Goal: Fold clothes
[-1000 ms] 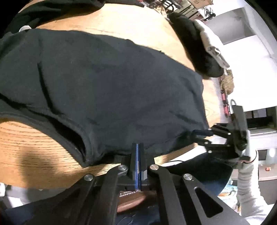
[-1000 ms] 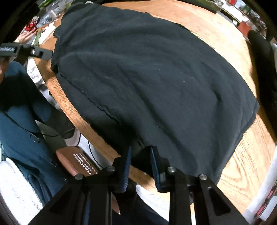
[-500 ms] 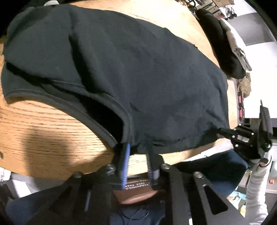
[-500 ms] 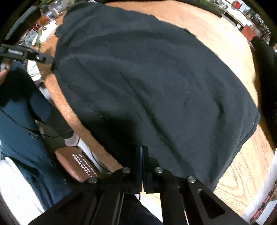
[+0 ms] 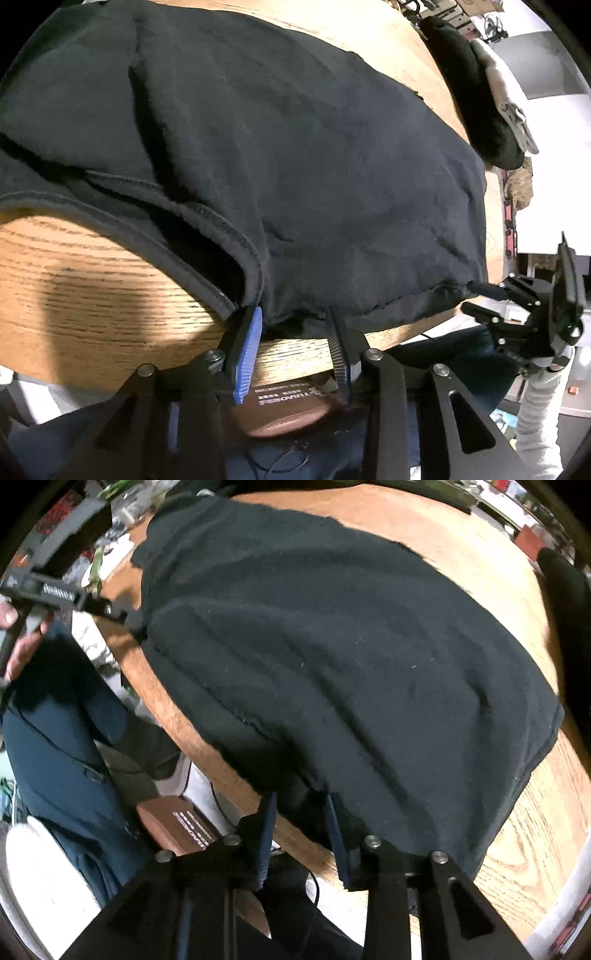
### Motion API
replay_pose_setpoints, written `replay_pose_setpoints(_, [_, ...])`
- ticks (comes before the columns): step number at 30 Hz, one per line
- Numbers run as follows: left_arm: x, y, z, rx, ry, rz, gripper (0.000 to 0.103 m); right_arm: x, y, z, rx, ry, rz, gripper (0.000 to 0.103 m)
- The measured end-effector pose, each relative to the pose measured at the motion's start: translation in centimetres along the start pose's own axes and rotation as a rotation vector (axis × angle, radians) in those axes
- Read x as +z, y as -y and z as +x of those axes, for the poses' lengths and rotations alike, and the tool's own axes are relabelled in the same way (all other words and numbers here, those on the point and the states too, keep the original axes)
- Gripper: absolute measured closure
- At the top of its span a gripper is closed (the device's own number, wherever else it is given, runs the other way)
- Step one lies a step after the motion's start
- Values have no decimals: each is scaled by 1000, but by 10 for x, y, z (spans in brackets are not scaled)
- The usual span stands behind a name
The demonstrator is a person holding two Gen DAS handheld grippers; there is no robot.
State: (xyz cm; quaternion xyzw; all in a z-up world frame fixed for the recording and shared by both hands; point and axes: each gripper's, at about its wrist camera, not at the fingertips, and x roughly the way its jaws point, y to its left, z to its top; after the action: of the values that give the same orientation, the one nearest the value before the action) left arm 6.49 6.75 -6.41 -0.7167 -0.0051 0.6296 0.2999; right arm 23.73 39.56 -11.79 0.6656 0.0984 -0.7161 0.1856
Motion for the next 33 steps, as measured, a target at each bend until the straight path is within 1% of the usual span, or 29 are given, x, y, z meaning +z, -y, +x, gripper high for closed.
replay_pose_setpoints(4, [2, -3, -7, 16, 36, -22, 66, -1, 2, -6, -5, 11, 4, 65])
replay_pose_setpoints(6, [3, -8, -12, 36, 60, -42, 66, -4, -13, 17, -10, 8, 6, 64])
replay_pose_setpoints(7, [4, -11, -13, 45, 70, -53, 66, -5, -13, 19, -12, 6, 9, 64])
replay_pose_setpoints(9, [7, -13, -11, 36, 64, -62, 66, -5, -14, 21, -11, 4, 15, 63])
replay_pose_setpoints(11, [9, -11, -9, 28, 54, -46, 66, -4, -10, 16, -11, 4, 22, 62])
replay_pose_setpoints(14, [8, 2, -5, 23, 55, 17, 68, -2, -12, 22, -9, 6, 35, 62])
replay_pose_setpoints(15, [6, 9, -5, 22, 61, 45, 74, -2, -13, 25, -9, 8, 39, 62])
replay_pose_setpoints(16, [3, 16, -6, 22, 71, 78, 92, -1, -14, 27, -9, 9, 43, 62])
replay_pose_setpoints(17, [1, 21, -8, 17, 80, 101, 92, -1, -14, 28, -12, 10, 46, 62])
replay_pose_setpoints(19, [1, 21, -17, -3, 98, 114, 92, -1, -13, 29, -17, 12, 52, 62])
replay_pose_setpoints(24, [1, 14, -39, -64, 130, 90, 92, 4, -18, 35, -7, 14, 34, 63])
replay_pose_setpoints(27, [3, 17, -46, -83, 140, 85, 92, 10, -22, 36, 8, 5, 8, 64])
replay_pose_setpoints(31, [4, 17, -52, -97, 142, 87, 92, 18, -31, 42, -47, -5, -48, 65])
replay_pose_setpoints(33, [4, 17, -57, -109, 146, 84, 92, 22, -33, 47, -76, -15, -68, 67])
